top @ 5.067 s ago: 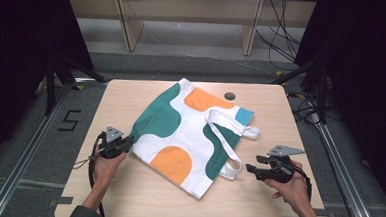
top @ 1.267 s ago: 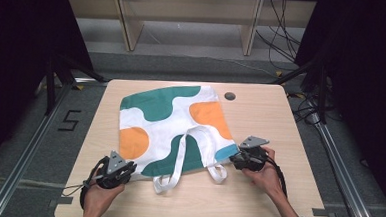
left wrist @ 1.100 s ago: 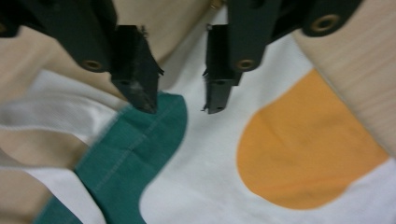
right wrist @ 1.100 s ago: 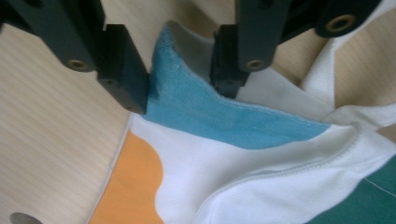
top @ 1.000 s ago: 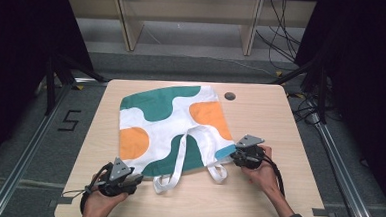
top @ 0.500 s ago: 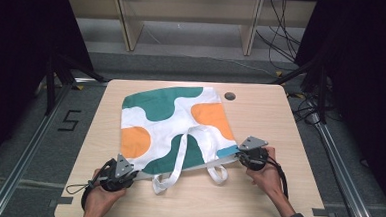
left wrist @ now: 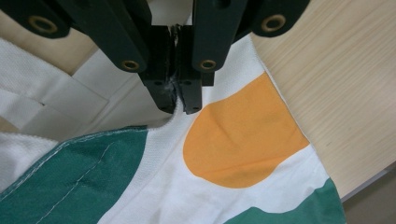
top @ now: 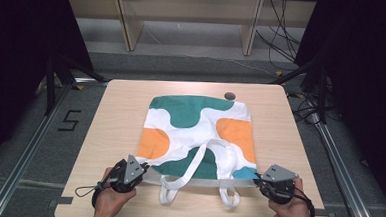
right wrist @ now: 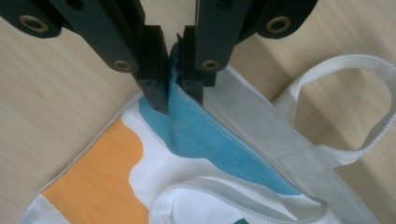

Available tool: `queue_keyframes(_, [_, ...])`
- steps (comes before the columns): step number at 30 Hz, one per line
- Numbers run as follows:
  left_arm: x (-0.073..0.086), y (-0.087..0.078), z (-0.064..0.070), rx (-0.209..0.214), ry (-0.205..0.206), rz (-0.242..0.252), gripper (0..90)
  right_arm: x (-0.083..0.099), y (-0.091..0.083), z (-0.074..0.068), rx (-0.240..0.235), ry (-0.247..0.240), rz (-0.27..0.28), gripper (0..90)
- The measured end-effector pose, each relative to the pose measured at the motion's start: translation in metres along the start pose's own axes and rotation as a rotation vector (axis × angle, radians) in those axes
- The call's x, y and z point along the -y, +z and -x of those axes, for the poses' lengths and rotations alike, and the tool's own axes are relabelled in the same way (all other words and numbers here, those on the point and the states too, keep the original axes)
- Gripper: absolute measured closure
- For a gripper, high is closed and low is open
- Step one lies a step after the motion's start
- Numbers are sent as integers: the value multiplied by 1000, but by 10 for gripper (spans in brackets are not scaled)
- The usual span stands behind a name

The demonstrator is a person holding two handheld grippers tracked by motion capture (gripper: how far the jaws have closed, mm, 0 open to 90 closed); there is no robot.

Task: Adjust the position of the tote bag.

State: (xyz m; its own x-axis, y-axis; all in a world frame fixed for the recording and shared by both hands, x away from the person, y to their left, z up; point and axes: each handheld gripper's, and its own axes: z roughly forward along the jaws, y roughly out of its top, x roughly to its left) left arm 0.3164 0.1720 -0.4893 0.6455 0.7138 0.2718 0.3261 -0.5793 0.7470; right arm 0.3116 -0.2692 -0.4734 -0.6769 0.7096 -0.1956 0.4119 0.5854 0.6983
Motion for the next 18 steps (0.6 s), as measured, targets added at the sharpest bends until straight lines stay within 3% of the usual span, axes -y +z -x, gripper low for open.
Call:
queue_keyframes(3, [1,4,3,8,10,-29,821,8,2,3,-15,49,-3,800])
queue_keyframes(5, [2,6,2,15,-1,-34,786,9,9,4,-16,46,-11,725])
queue_keyframes(10, [7,13,0,33,-27,-66,713,5,17,-4,-4,12,-44,613])
queue_keyframes(14, [9,17,-2,23,-33,-102,652,0,26,-7,0,-58,-44,590])
queue_keyframes(15, [8,19,-5,24,-3,-84,642,-1,28,-8,-4,-59,-46,588])
queue_keyframes(17, [7,18,-7,28,13,-91,634,-3,31,-9,-6,-71,-50,599])
queue_keyframes(18, [7,19,-7,27,-1,-90,628,-5,31,-10,-8,-70,-50,614])
